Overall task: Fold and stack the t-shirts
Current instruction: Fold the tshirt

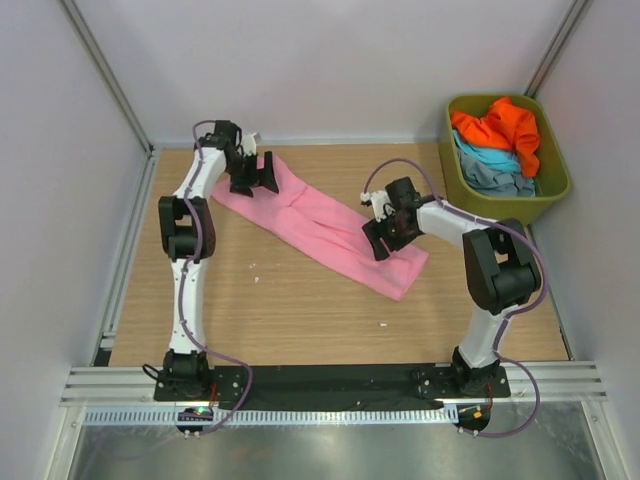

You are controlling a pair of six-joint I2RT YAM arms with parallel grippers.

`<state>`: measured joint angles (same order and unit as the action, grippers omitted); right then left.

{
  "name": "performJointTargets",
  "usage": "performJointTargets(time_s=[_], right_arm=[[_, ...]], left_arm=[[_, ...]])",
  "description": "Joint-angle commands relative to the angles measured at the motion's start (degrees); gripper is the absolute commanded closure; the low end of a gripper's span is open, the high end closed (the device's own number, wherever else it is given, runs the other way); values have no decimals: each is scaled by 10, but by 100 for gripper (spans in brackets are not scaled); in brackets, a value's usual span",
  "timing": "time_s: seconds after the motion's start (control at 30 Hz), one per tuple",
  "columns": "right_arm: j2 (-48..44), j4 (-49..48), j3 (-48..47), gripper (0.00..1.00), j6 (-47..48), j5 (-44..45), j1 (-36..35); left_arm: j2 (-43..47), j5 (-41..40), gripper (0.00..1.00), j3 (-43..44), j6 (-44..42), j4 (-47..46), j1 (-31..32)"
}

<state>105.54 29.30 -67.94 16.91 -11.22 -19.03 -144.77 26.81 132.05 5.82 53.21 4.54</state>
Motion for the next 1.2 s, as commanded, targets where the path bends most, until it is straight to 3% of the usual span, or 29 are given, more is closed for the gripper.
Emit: performJointTargets(time_s=[0.0, 0.1, 0.17, 0.4, 0.6, 0.9, 1.17], right_arm=[[-59, 54, 45, 30, -23, -20, -35], [-83, 66, 62, 30, -27, -37, -57], [-98, 72, 56, 30, -31, -53, -56], [-125, 65, -59, 30, -3, -15, -47], [-60, 25, -155, 29, -35, -38, -14], [90, 0, -267, 30, -51, -66, 13], [114, 4, -267, 30, -72, -82, 17]], left_arm=[[-67, -16, 0, 58, 0, -27, 11], [-72, -22, 0, 94, -28, -23, 28], [-54, -33, 1, 89, 1, -42, 31], [145, -79, 0, 5, 1, -50, 71], [243, -56, 0, -100, -9, -33, 118], [253, -62, 0, -190, 2, -29, 145], [185, -81, 0, -135, -25, -30, 145]])
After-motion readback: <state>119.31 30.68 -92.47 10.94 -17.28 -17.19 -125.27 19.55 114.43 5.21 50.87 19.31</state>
